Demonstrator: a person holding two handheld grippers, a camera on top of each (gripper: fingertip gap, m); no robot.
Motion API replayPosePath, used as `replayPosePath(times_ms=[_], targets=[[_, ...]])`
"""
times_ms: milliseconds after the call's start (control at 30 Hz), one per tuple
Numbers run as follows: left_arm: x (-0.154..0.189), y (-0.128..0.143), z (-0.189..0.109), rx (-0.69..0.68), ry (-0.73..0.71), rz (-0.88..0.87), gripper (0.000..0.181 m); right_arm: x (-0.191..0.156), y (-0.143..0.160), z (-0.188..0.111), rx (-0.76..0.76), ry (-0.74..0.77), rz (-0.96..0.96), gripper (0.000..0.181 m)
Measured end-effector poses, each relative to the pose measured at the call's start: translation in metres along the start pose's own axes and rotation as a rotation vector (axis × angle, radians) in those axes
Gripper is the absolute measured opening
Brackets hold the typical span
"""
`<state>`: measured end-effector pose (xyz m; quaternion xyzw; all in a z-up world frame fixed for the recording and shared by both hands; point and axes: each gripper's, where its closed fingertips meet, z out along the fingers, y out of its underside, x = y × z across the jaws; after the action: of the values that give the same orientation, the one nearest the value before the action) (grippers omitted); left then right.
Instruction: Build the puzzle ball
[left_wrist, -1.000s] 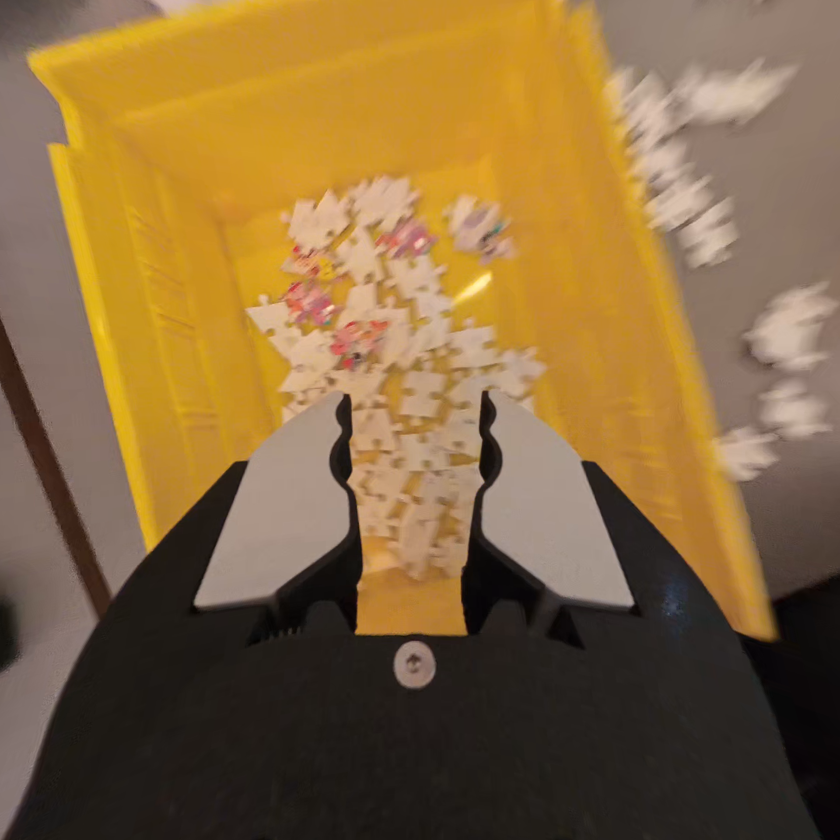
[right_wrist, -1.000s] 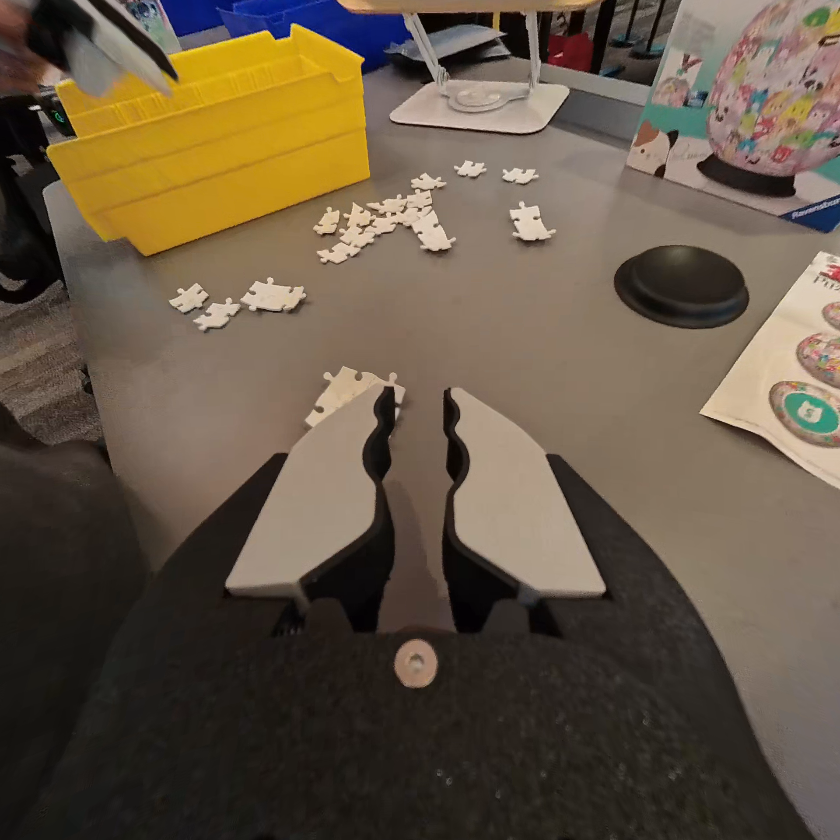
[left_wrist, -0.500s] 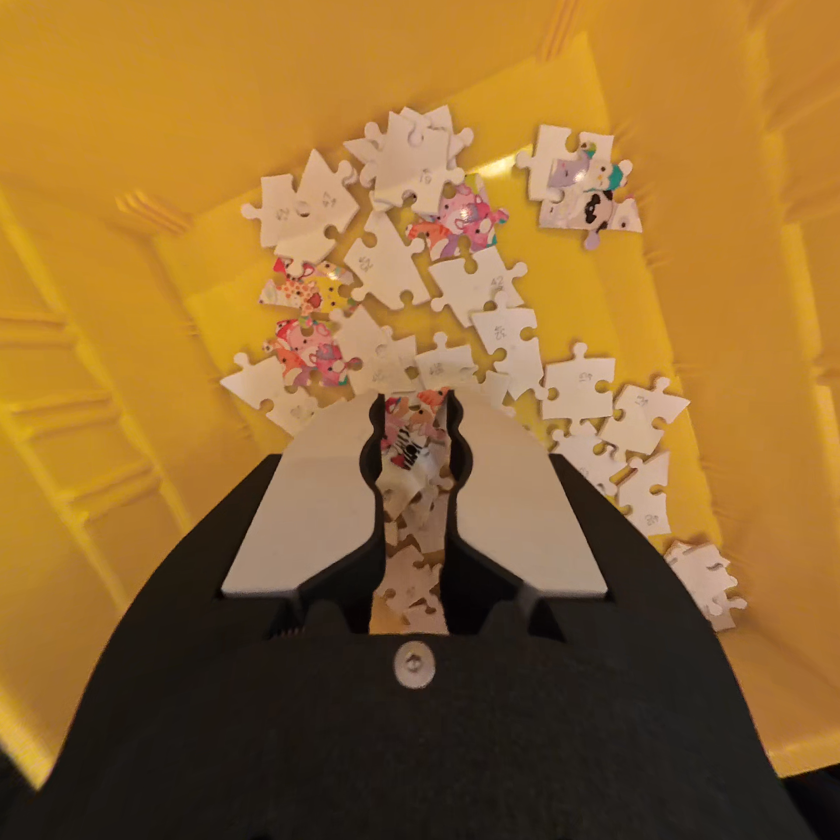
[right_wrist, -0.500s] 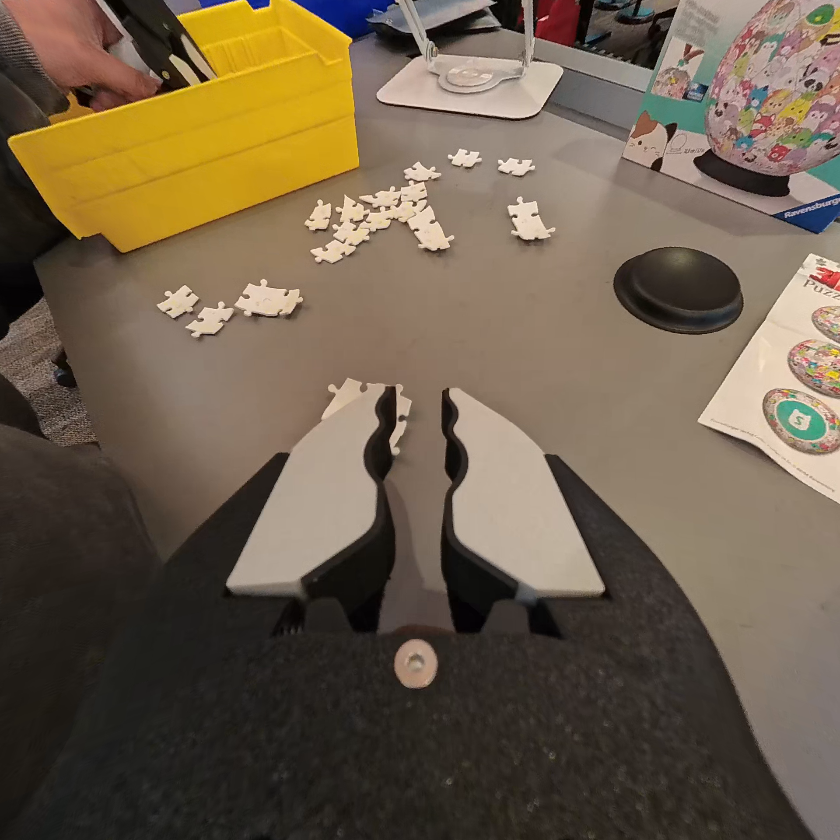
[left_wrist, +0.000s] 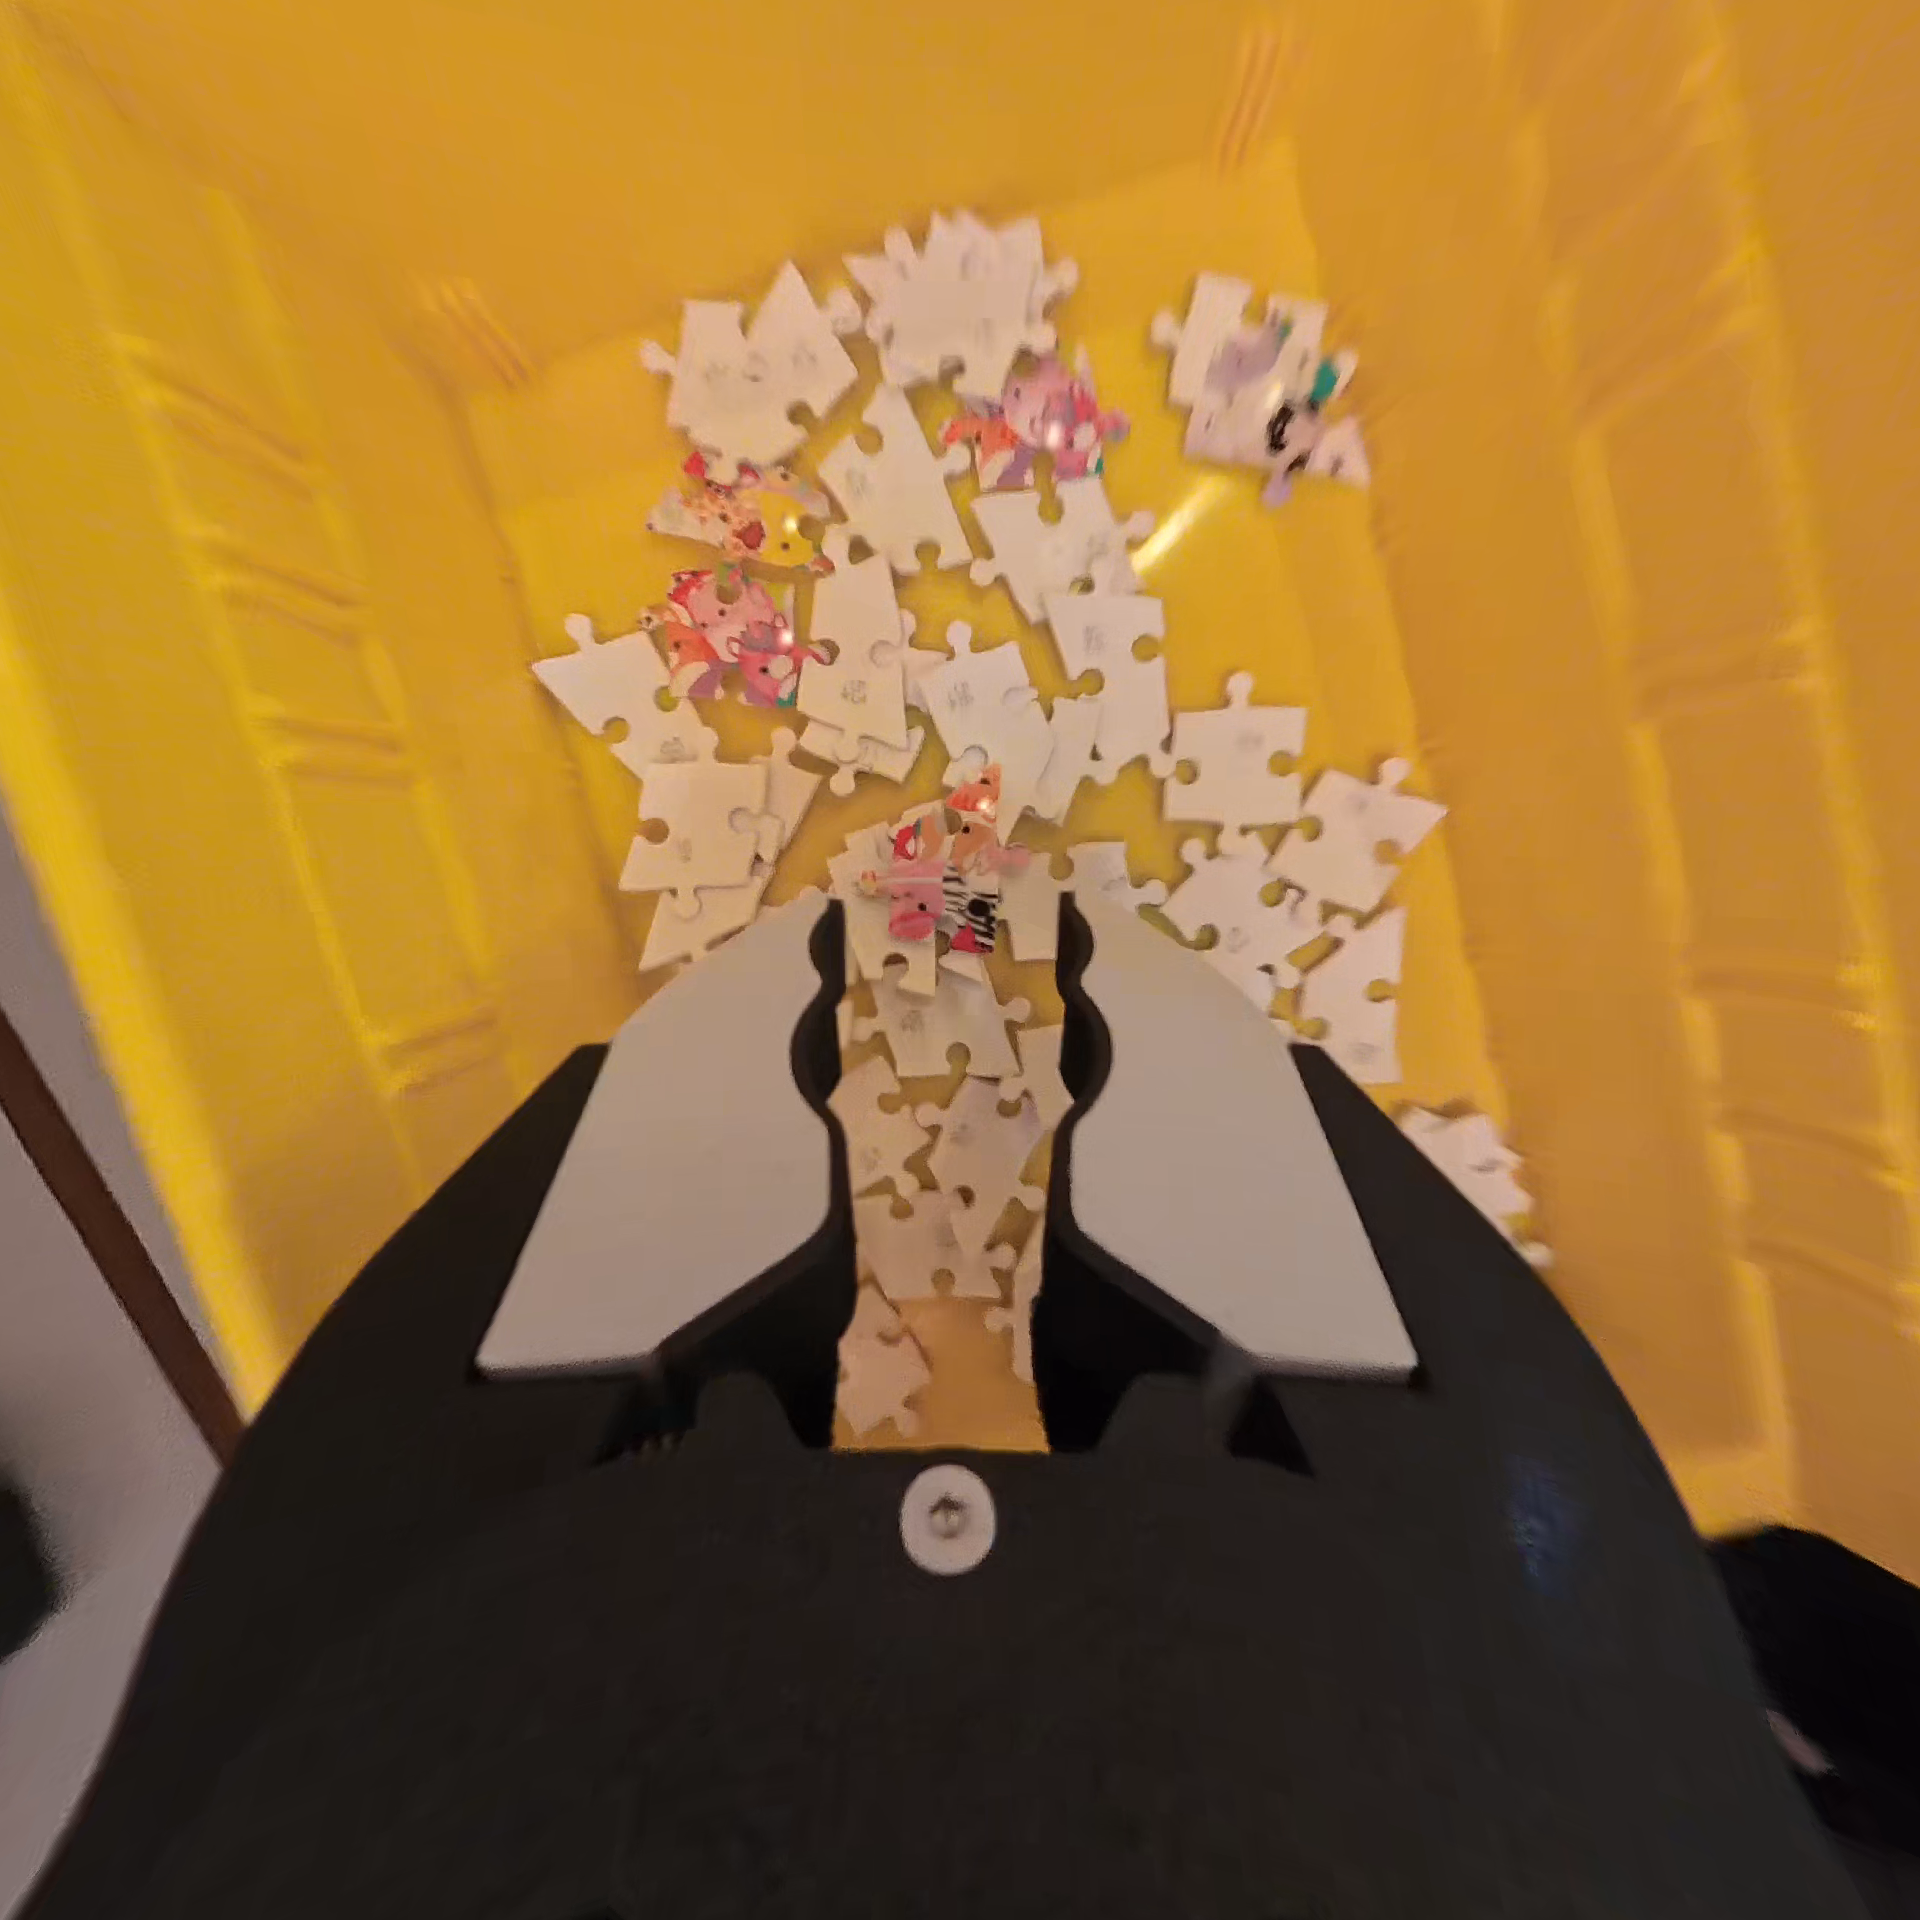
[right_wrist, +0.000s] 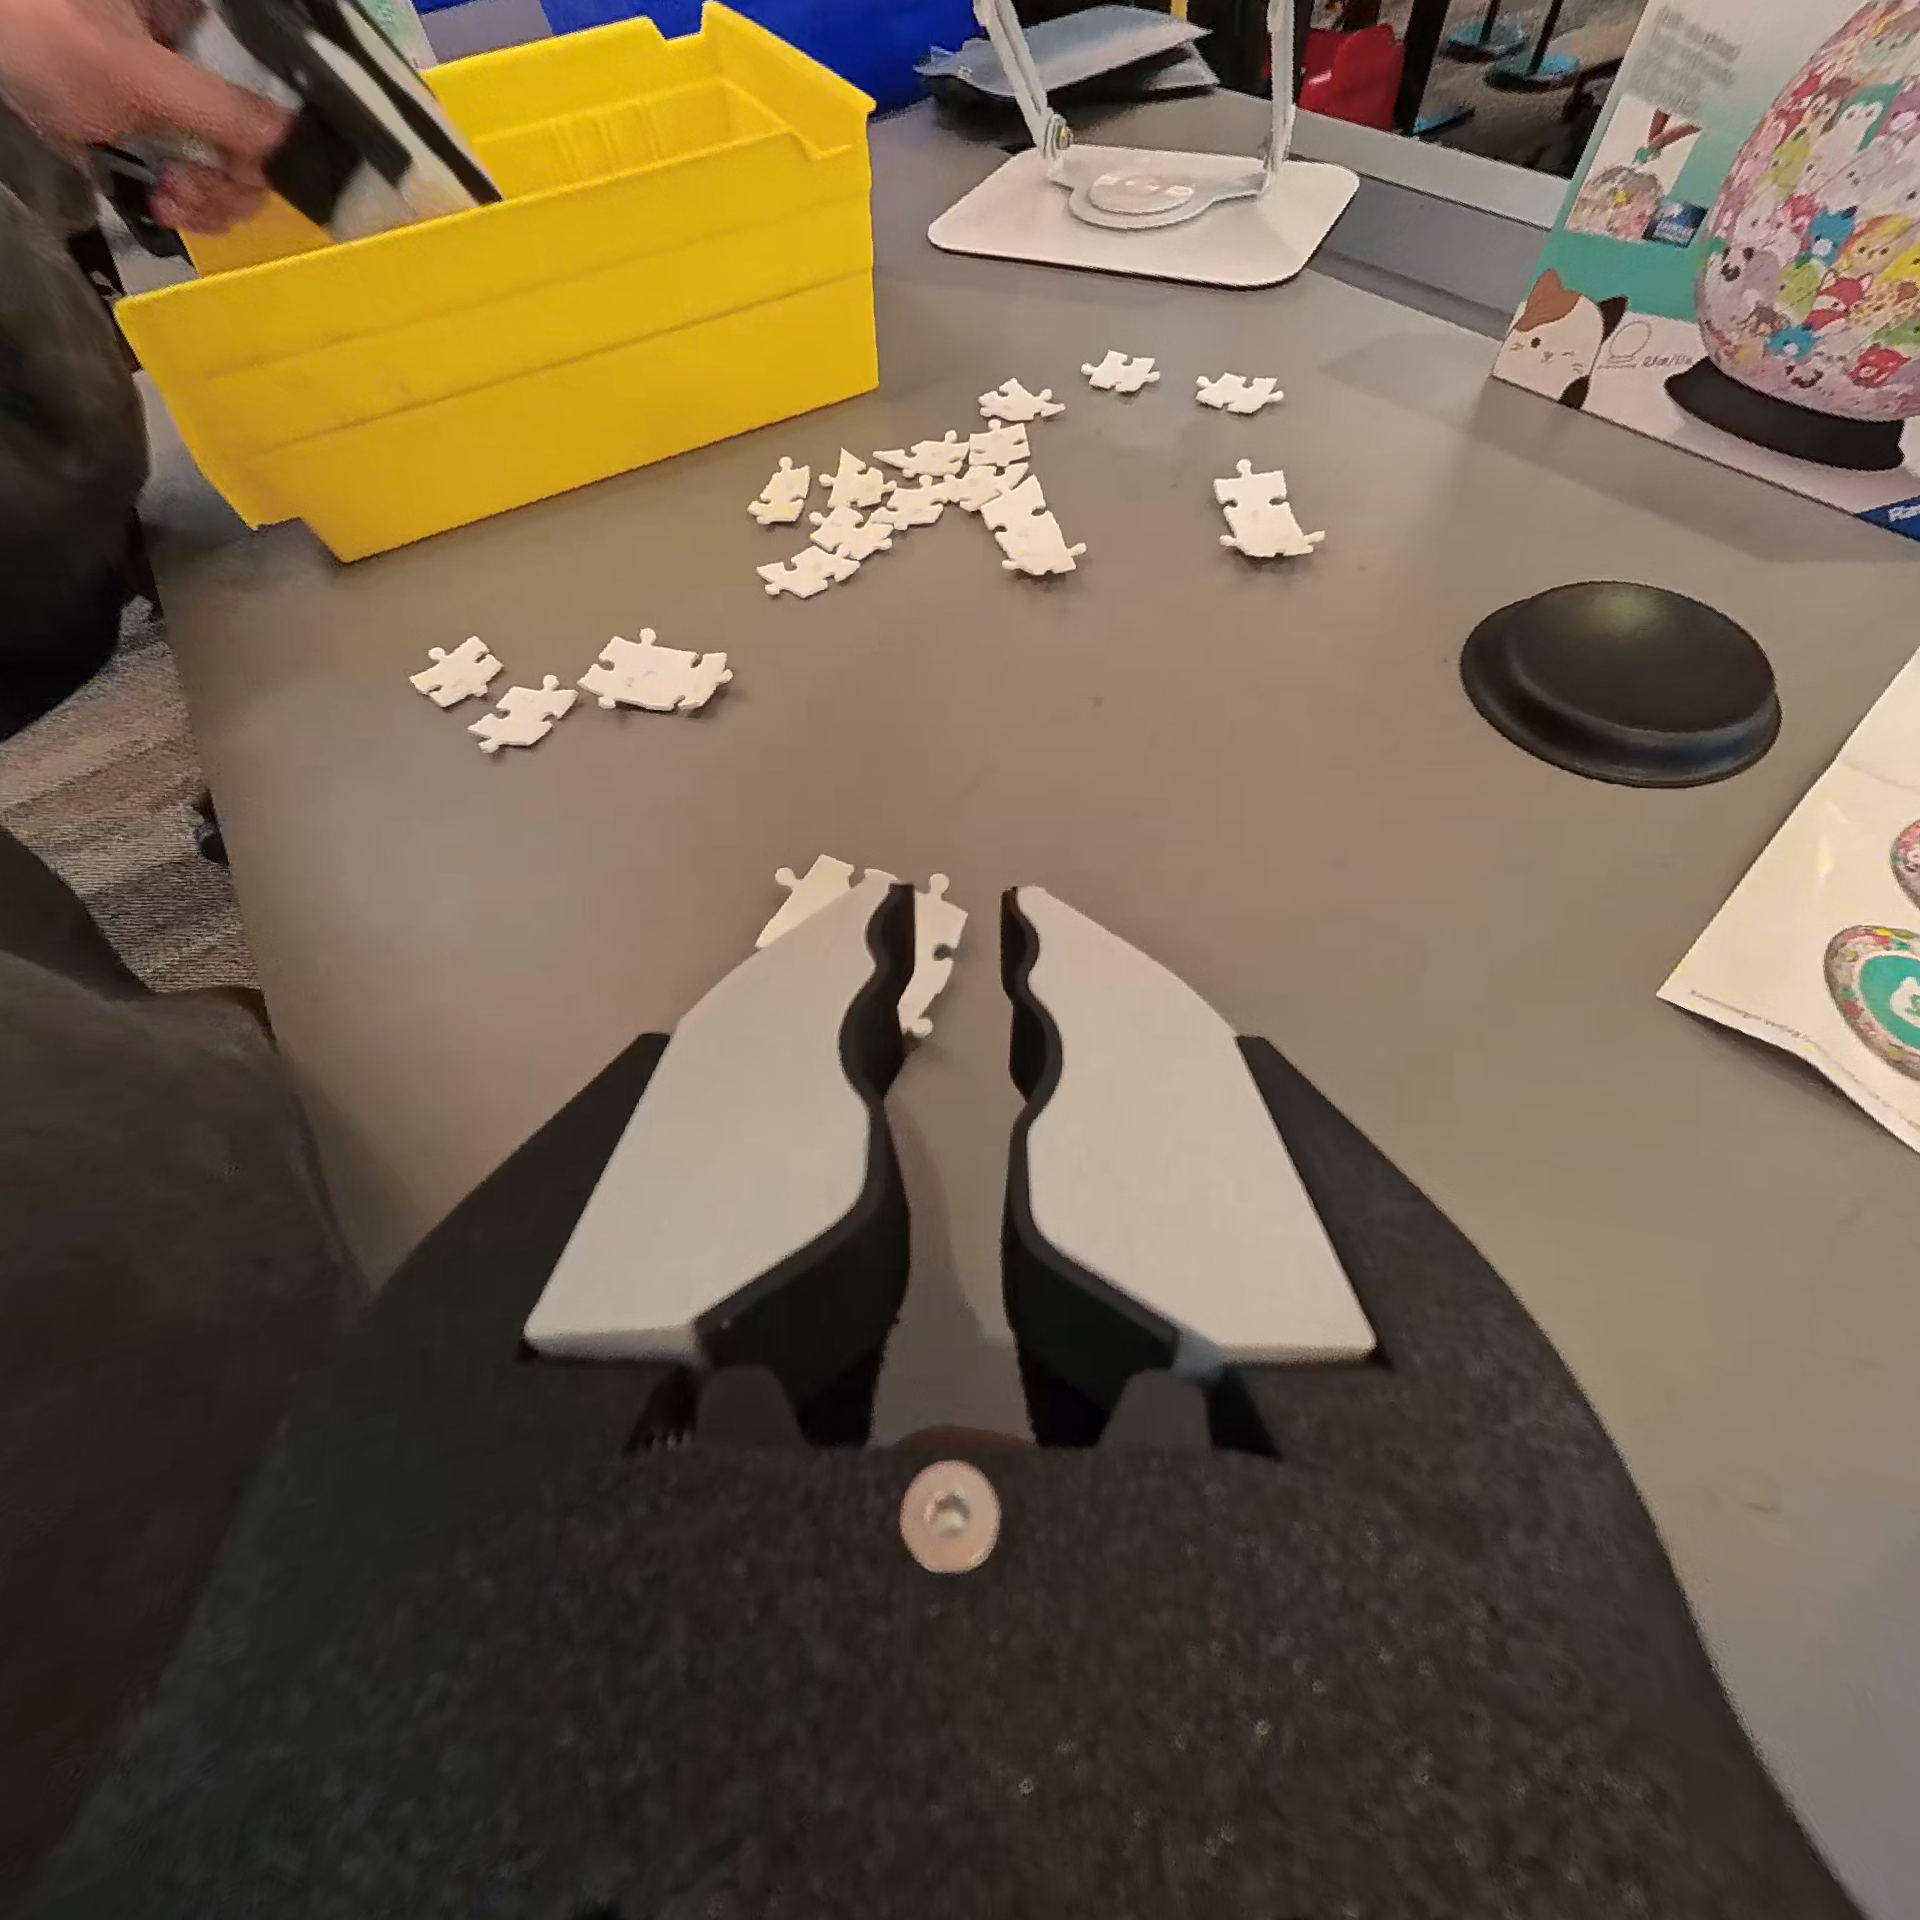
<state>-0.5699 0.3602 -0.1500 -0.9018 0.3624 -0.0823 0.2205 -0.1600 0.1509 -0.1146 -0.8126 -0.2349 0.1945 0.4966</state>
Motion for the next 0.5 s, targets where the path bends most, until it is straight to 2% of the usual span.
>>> replayPosePath(times_ms=[133, 167, 233, 333, 433, 500], targets=[[0.004, 0.012, 0.031, -0.128, -0.03, 0.07, 0.049, -0.002, 0.001, -0.004, -0.003, -0.006, -0.01, 0.015], [0.005, 0.011, 0.034, -0.126, -0.022, 0.067, 0.045, -0.002, 0.001, -0.006, -0.004, 0.0, -0.016, 0.015], [0.003, 0.007, 0.033, -0.116, -0.019, 0.043, 0.024, 0.0, 0.001, -0.009, -0.001, 0.016, -0.02, 0.015], [0.0, 0.009, 0.031, -0.126, -0.031, 0.035, 0.023, 0.002, 0.0, -0.013, 0.01, 0.025, -0.008, 0.015], [0.002, 0.001, 0.017, -0.046, -0.007, -0.013, 0.024, 0.004, 0.0, -0.014, 0.014, 0.027, -0.004, 0.015], [0.007, -0.014, -0.004, 0.104, 0.076, -0.123, 0.023, 0.005, -0.002, -0.014, 0.016, 0.023, -0.008, 0.015]])
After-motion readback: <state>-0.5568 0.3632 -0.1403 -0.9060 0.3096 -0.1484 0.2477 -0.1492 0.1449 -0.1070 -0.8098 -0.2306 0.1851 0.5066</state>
